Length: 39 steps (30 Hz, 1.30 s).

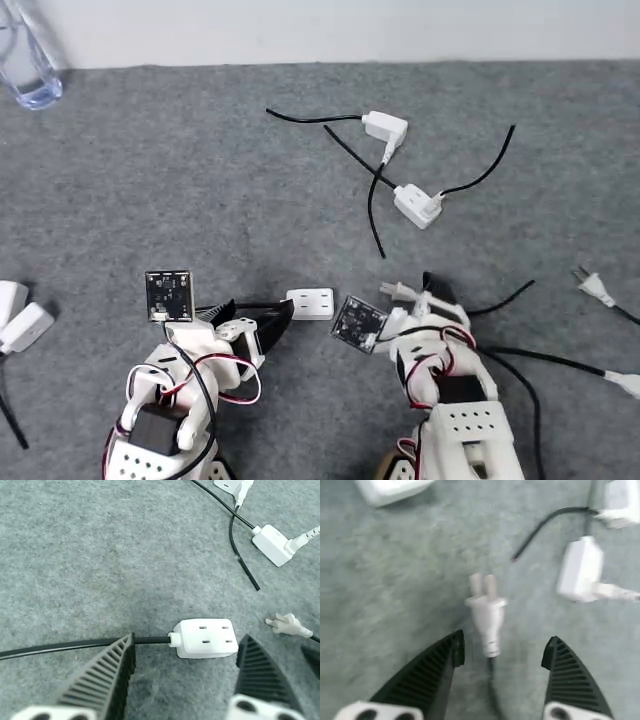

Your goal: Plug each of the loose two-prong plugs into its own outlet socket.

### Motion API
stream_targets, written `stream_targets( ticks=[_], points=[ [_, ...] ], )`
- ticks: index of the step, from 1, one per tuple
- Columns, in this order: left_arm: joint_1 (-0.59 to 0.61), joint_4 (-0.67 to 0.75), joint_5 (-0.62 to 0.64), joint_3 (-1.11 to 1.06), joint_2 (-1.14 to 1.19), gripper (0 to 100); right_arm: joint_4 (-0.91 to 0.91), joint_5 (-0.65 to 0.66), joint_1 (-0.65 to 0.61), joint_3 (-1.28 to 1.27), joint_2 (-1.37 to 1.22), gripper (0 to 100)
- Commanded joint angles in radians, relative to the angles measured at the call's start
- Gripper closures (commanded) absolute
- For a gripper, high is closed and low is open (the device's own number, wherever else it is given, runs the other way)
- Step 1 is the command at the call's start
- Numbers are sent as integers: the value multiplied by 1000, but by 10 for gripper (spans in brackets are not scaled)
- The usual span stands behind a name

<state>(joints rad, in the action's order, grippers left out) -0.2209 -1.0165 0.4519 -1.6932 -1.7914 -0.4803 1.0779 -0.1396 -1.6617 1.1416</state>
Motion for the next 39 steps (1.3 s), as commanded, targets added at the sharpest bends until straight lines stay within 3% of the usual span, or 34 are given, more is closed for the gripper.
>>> stream_targets(
  ticks=[1, 8, 13, 18, 25, 31, 39],
  points=[
    [-6, -6, 0, 8, -2, 689, -151, 12, -5, 81, 13, 743],
    [-6, -6, 0, 8, -2, 689, -476, 11, 2, 445, 4, 746],
    [-5, -6, 0, 8, -2, 689, -484, 8, -5, 631, -64, 746],
    [-5, -6, 0, 8, -2, 689, -489, 5, 2, 772, -344, 746],
    [-6, -6, 0, 8, -2, 689, -541, -161, 2, 1014, -713, 746],
    [-6, -6, 0, 8, -2, 689, -662, -206, 16, 1272, -993, 752],
    [-6, -6, 0, 8, -2, 689, -743, -201, 47, 1447, -1196, 902]
  ],
)
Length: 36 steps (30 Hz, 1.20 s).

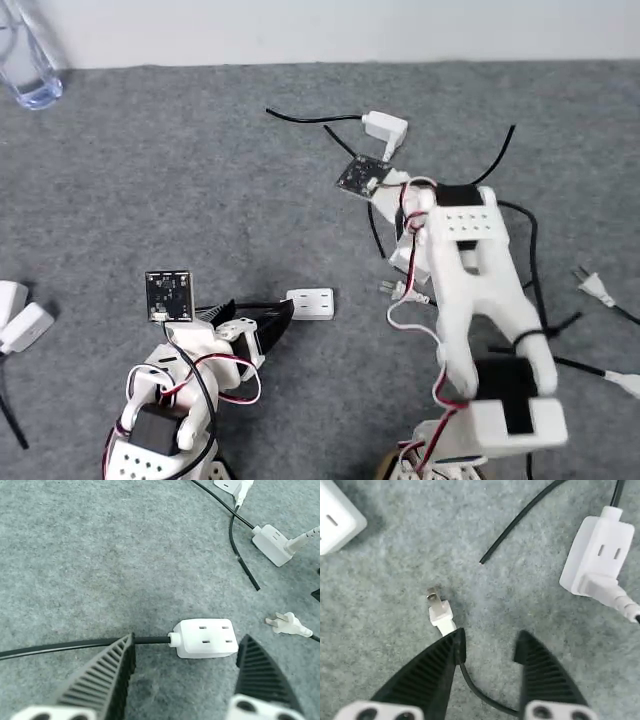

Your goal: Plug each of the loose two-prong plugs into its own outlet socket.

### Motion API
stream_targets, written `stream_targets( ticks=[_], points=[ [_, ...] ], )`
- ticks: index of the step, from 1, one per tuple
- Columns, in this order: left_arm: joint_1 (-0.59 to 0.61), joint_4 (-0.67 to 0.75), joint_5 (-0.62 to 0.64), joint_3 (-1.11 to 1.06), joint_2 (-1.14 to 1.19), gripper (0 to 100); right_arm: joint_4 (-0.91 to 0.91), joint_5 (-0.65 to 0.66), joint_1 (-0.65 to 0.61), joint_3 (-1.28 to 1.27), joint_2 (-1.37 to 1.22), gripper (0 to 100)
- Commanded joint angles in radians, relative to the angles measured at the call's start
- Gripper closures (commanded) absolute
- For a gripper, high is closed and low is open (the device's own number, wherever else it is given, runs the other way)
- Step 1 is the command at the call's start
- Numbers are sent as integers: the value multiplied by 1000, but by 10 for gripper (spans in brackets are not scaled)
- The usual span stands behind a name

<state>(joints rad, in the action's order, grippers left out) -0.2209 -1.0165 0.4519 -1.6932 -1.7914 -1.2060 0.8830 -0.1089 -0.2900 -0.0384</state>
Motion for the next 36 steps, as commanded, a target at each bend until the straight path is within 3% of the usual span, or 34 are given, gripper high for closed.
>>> stream_targets(
  ticks=[1, 7, 23, 36],
  points=[
    [-6, -6, 0, 8, -2, 689, -18, -5, 16, 77, -24, 910],
    [-5, -6, 0, 8, -2, 689, 27, -5, 19, 77, -50, 993],
    [-5, -6, 0, 8, -2, 689, 56, -5, 33, 132, -214, 991],
    [-5, -6, 0, 8, -2, 689, -183, -5, 10, 130, -194, 991]
  ],
)
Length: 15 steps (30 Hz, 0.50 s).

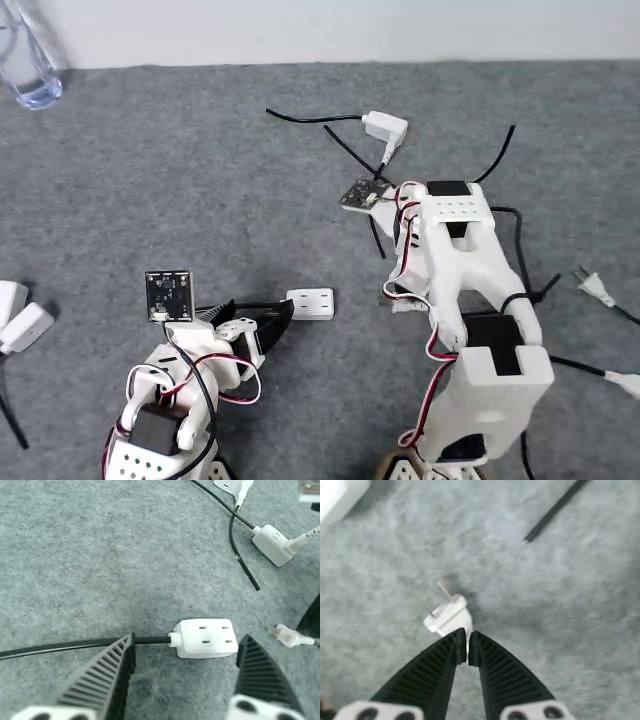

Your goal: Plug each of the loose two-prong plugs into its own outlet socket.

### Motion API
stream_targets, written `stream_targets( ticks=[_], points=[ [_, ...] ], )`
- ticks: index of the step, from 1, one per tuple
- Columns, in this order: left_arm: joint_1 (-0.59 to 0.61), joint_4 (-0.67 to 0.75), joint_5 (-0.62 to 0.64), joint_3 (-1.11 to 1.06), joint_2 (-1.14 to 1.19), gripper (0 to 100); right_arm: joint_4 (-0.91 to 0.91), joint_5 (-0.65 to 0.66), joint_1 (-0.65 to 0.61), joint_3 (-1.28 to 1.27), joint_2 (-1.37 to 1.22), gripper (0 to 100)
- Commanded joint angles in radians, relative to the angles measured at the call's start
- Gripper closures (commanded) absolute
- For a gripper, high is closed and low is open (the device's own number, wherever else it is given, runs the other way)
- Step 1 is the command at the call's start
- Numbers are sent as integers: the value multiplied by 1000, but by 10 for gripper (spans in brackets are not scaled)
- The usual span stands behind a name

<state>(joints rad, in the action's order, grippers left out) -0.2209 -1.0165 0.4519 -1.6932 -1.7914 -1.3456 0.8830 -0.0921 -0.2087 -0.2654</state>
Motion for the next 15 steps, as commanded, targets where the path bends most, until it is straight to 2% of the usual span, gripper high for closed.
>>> stream_targets(
  ticks=[1, 11, 13, 15],
  points=[
    [-5, -6, 0, 8, -2, 689, -56, -5, -7, 49, 33, 991],
    [-5, -6, 0, 8, -2, 689, -81, -3, -15, 63, 70, 991],
    [-5, -6, 0, 8, -2, 689, -85, 46, -22, 58, 97, 986],
    [-5, -6, 0, 8, -2, 689, -120, 153, -42, 58, 110, 931]
  ],
)
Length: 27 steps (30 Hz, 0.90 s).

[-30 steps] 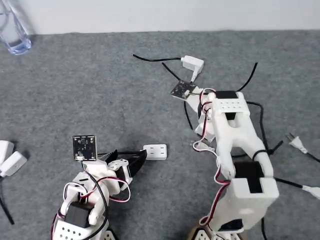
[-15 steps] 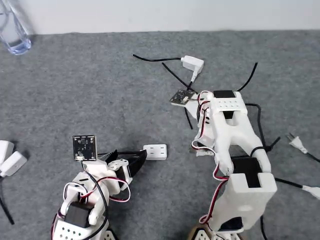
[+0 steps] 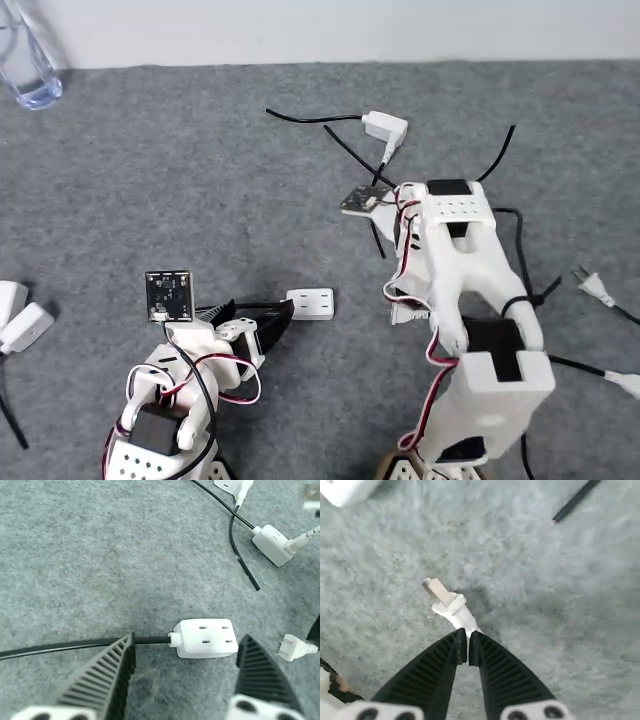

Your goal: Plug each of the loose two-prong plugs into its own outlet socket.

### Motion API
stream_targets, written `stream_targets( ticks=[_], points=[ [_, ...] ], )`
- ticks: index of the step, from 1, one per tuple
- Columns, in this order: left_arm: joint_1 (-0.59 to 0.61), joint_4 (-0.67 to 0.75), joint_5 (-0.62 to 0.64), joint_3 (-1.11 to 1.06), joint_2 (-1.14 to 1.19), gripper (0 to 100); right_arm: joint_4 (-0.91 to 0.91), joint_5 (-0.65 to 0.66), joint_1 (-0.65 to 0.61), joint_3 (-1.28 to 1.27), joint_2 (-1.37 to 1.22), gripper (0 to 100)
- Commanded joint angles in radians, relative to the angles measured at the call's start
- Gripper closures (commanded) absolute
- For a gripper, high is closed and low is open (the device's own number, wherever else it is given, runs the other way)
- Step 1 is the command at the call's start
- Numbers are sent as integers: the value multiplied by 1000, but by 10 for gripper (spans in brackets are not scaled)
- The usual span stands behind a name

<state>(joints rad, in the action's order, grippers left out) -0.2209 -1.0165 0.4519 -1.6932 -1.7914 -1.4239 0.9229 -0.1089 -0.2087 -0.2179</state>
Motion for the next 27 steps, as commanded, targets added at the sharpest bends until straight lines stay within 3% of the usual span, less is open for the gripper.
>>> stream_targets(
  ticks=[1, 4, 12, 17, 22, 27],
  points=[
    [-5, -6, 0, 8, -2, 689, -51, 150, -27, 57, 64, 898],
    [-5, -6, 0, 8, -2, 689, -61, 193, -31, 55, 65, 853],
    [-6, -6, 0, 8, -2, 689, -280, 413, -16, 51, 70, 921],
    [-5, -6, 0, 8, -2, 689, -283, 494, 28, 51, 62, 847],
    [-5, -6, 0, 8, -2, 689, -283, 646, -33, -12, 61, 833],
    [-5, -6, 0, 8, -2, 689, -200, 647, -71, -44, 59, 833]
  ],
)
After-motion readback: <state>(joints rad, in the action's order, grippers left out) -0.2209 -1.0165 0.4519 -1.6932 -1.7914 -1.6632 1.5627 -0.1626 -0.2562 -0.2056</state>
